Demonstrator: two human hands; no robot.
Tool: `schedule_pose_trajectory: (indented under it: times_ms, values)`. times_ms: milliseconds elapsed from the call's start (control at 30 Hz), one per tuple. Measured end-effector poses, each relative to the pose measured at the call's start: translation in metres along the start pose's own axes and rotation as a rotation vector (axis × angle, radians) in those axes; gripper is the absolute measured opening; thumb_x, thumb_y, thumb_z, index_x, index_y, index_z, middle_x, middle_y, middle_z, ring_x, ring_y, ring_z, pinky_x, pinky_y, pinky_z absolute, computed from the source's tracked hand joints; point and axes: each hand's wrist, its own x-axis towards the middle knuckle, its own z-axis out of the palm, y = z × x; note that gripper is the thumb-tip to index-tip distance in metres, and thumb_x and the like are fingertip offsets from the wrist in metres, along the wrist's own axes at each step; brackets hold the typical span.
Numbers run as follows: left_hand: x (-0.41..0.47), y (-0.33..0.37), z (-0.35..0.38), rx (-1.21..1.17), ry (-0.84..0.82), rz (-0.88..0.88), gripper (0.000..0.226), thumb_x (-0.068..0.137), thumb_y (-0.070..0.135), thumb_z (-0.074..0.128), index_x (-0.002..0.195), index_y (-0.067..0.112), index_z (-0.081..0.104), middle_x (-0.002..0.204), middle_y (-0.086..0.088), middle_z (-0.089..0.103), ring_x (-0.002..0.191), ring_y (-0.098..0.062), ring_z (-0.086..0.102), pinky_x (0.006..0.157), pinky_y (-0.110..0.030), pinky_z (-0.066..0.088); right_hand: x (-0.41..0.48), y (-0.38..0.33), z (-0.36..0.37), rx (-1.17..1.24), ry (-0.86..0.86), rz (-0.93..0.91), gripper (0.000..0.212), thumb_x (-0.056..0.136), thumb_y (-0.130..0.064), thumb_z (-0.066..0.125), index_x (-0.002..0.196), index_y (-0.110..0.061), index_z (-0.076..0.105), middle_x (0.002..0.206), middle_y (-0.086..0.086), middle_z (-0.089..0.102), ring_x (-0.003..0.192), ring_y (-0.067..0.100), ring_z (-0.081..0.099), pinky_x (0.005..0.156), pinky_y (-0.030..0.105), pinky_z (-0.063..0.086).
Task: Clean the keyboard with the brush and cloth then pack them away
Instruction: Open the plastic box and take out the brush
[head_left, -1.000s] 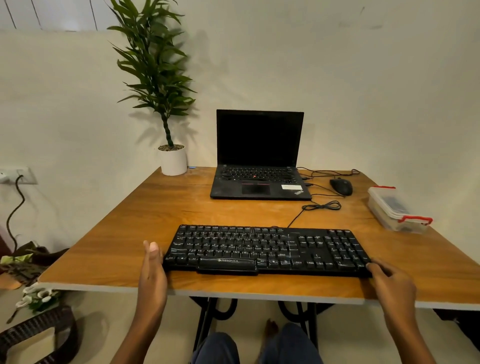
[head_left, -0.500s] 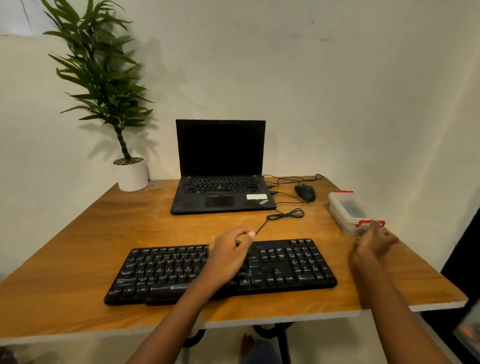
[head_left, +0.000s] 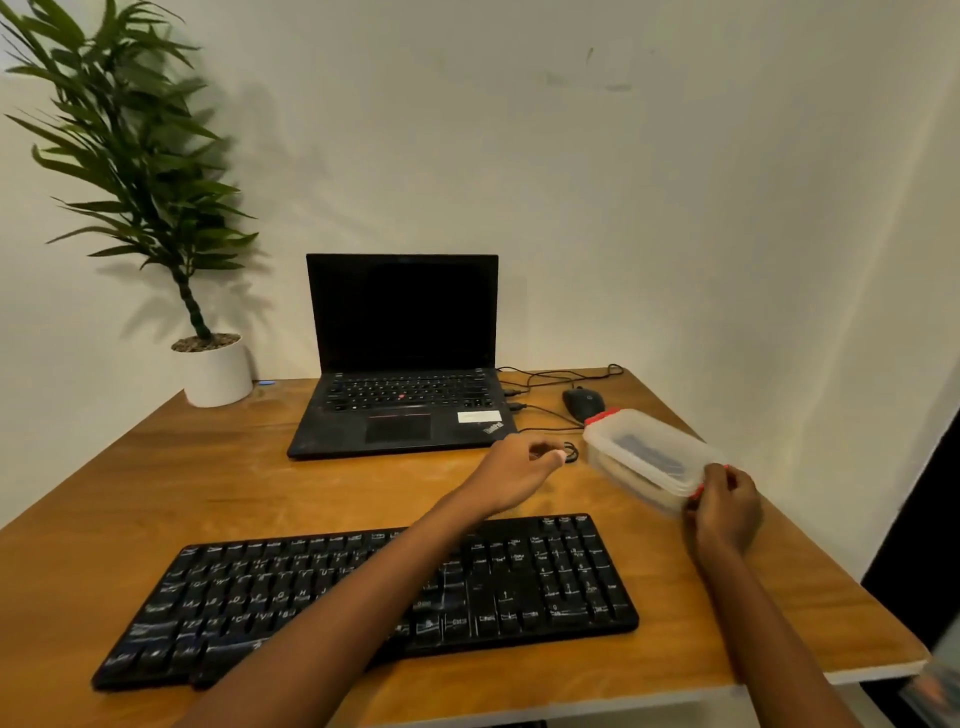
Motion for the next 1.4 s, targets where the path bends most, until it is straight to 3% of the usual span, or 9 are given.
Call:
schedule_pose_trajectory:
  times_ms: [167, 267, 367, 567, 1000, 1167, 1267, 1333, 1400]
  values:
    - [0.038, -0.006, 0.018, -0.170, 0.025, -0.200, 0.042, 0.095, 0.024, 0.051, 0.133, 0.007, 0.049, 0.133, -0.010, 0.052, 0.120, -0.021, 0.049, 0.096, -0.033, 0.040, -0.010, -0.010, -0.005, 0.119, -0.108, -0.063, 0.019, 0.095, -0.018, 0.049, 0.108, -0.007, 0.057, 0.100, 0.009, 0.059, 0.087, 0.023, 0.059, 0.075, 0.035, 0.052]
    - [0.057, -0.006, 0.028, -0.238, 0.067, -0.252, 0.016, 0.094, 0.022, 0.051, 0.085, 0.013, 0.061, 0.091, -0.011, 0.056, 0.085, -0.021, 0.052, 0.073, -0.035, 0.045, -0.013, -0.012, -0.006, 0.128, -0.138, -0.084, 0.015, 0.095, -0.016, 0.048, 0.104, -0.008, 0.057, 0.098, 0.008, 0.058, 0.086, 0.023, 0.059, 0.075, 0.036, 0.052]
    - [0.077, -0.016, 0.041, -0.200, 0.168, -0.329, 0.032, 0.093, 0.018, 0.053, 0.061, 0.015, 0.053, 0.077, -0.011, 0.056, 0.074, -0.022, 0.054, 0.067, -0.037, 0.049, -0.014, -0.013, -0.006, 0.123, -0.152, -0.098, 0.017, 0.096, -0.015, 0.046, 0.106, -0.006, 0.058, 0.097, 0.008, 0.059, 0.084, 0.022, 0.059, 0.075, 0.035, 0.052]
    - [0.080, -0.032, 0.052, -0.082, 0.255, -0.431, 0.032, 0.093, 0.010, 0.048, 0.061, 0.008, 0.053, 0.073, -0.013, 0.060, 0.064, -0.021, 0.053, 0.057, -0.029, 0.046, -0.016, -0.012, -0.005, 0.141, -0.172, -0.105, 0.020, 0.097, -0.013, 0.042, 0.107, -0.007, 0.059, 0.097, 0.007, 0.060, 0.085, 0.021, 0.059, 0.071, 0.029, 0.050]
    - [0.076, -0.042, 0.037, -0.125, 0.203, -0.367, 0.030, 0.096, 0.013, 0.046, 0.068, 0.012, 0.056, 0.086, -0.013, 0.062, 0.073, -0.022, 0.055, 0.072, -0.041, 0.054, -0.014, -0.007, -0.011, 0.071, -0.136, -0.104, 0.024, 0.093, -0.006, 0.047, 0.113, -0.006, 0.060, 0.117, 0.012, 0.057, 0.098, 0.027, 0.056, 0.081, 0.041, 0.053]
    - [0.071, -0.037, 0.023, -0.249, 0.125, -0.333, 0.022, 0.100, 0.012, 0.039, 0.097, 0.007, 0.060, 0.078, -0.005, 0.059, 0.060, -0.011, 0.055, 0.043, -0.013, 0.045, -0.008, -0.019, -0.031, 0.301, -0.654, 0.060, 0.057, 0.089, 0.001, 0.049, 0.137, -0.029, 0.040, 0.142, -0.005, 0.035, 0.122, 0.030, 0.046, 0.080, 0.050, 0.054]
    - [0.068, -0.032, 0.023, -0.282, 0.078, -0.326, 0.025, 0.101, 0.015, 0.036, 0.110, 0.006, 0.058, 0.084, -0.008, 0.060, 0.066, -0.014, 0.057, 0.055, -0.021, 0.049, -0.005, -0.039, -0.044, 0.216, -0.951, 0.138, 0.072, 0.083, 0.010, 0.054, 0.142, -0.025, 0.033, 0.145, -0.011, 0.026, 0.118, 0.023, 0.047, 0.072, 0.033, 0.059]
    - [0.067, -0.031, 0.025, -0.281, 0.062, -0.311, 0.023, 0.100, 0.017, 0.036, 0.093, 0.014, 0.058, 0.093, -0.012, 0.060, 0.079, -0.020, 0.058, 0.066, -0.028, 0.050, 0.002, -0.047, -0.046, -0.135, -1.016, -0.072, 0.076, 0.076, -0.017, 0.074, 0.140, -0.022, 0.034, 0.151, -0.010, 0.019, 0.122, 0.016, 0.041, 0.080, 0.018, 0.051]
    - [0.064, -0.027, 0.025, -0.273, 0.055, -0.307, 0.028, 0.100, 0.019, 0.036, 0.075, 0.021, 0.048, 0.097, -0.013, 0.057, 0.089, -0.024, 0.055, 0.074, -0.034, 0.051, 0.009, -0.052, -0.047, -0.481, -1.016, -0.291, 0.109, 0.041, -0.068, 0.078, 0.135, -0.028, 0.039, 0.153, -0.008, 0.019, 0.135, 0.018, 0.029, 0.101, 0.029, 0.038]
